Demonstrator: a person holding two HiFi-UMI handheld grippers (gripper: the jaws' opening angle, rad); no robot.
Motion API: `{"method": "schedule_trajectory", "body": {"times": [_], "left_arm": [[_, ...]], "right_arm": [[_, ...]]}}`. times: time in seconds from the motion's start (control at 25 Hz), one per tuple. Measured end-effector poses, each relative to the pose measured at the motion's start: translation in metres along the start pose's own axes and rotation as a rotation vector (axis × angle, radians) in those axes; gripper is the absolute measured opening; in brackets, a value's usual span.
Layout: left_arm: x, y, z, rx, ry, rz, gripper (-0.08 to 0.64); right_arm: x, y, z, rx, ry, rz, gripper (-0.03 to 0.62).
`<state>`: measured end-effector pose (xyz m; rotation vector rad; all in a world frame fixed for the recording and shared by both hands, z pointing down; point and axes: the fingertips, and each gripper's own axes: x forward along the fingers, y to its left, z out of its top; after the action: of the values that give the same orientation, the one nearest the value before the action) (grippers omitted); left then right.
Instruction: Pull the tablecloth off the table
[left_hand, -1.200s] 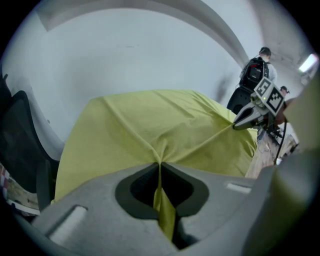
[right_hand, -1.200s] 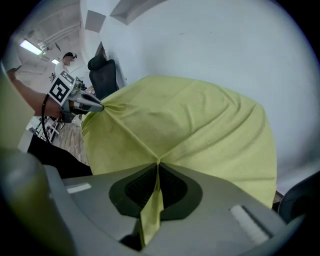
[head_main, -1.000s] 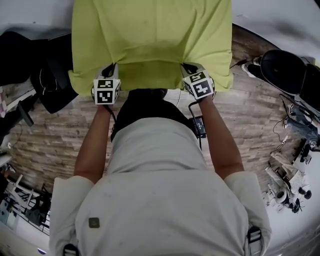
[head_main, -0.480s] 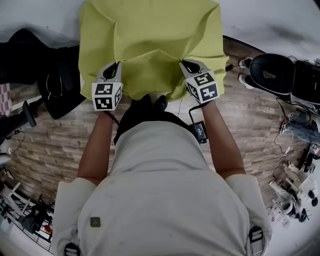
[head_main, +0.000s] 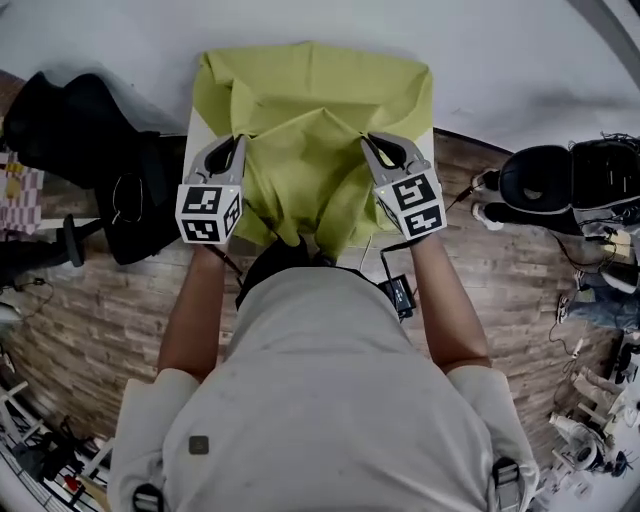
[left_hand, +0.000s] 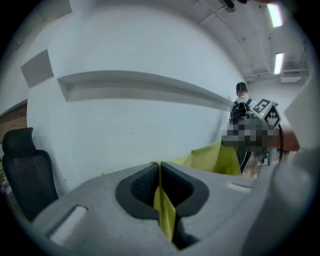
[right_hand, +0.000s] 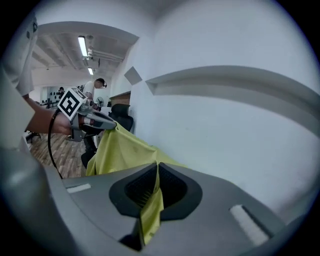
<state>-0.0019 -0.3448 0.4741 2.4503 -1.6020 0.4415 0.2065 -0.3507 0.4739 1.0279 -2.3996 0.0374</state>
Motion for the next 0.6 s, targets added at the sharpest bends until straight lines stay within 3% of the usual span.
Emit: {"method": "schedule_trajectory", "body": {"times": [0.32,0.6], "left_arm": [[-0.053,-0.012,0.095,-0.015,-0.180,0.007,0.008],[-0.100,-0.012,0.142,-0.015,-0.277,-0.046,0.008]], "right_arm": [[-0.063,-0.016,0.084,0.015,-0.238,-0.017,0.018],[-0.104,0.000,0.137,0.039,-0.371,-0.041,0.018]]}}
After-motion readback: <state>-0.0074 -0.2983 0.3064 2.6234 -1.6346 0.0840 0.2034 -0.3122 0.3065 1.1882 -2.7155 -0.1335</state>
